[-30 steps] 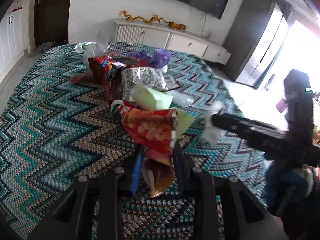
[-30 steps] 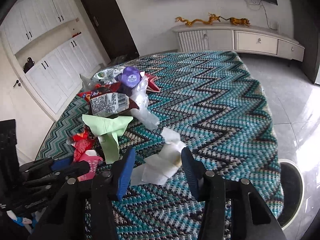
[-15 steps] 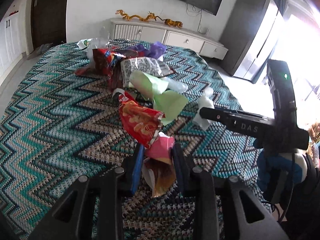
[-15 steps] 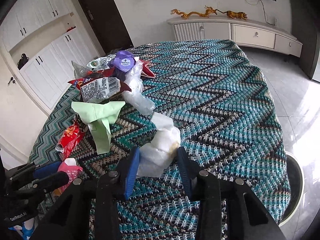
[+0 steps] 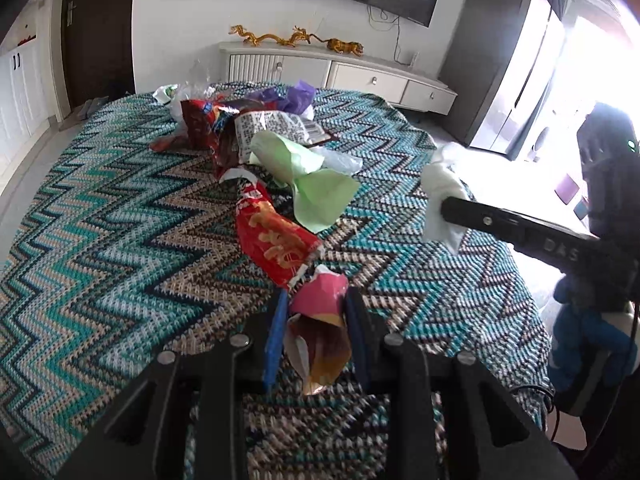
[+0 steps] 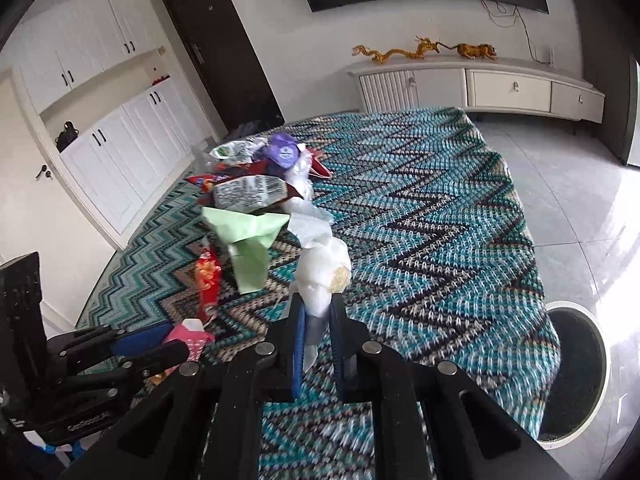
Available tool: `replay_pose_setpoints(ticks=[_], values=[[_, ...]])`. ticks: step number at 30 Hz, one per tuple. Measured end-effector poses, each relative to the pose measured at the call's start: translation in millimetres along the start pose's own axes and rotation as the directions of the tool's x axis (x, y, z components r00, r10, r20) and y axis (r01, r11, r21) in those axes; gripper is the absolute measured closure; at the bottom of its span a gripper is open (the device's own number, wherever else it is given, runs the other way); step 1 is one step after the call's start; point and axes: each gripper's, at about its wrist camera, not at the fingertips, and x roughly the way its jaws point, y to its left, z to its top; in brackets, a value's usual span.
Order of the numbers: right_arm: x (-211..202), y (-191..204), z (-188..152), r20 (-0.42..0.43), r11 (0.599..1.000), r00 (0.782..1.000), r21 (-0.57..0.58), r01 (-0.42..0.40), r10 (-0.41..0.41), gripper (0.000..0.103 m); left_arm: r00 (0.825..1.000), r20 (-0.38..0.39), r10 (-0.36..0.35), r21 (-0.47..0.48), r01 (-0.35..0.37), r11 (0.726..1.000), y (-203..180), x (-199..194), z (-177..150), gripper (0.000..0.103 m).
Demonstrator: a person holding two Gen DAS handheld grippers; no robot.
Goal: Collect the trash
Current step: 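Lift and carry both held items over the gray trash bin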
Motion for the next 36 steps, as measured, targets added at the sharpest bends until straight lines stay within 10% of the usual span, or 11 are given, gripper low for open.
replay_pose_setpoints(ticks=[19,36], values=[[-128,11,-35,0.188,0.998,0.980,0.017,0.059,-0.061,0.092,0.982,0.173,-0.078,0.088,0.064,0.994,-55,-80,30,0.076],[-184,-111,-71,0.254,0.947,0.934,0.261,0.186,-0.253,0.092,0.967,0.058,-0.248,0.263,0.225,0.938,-195,-19,100,0.075]])
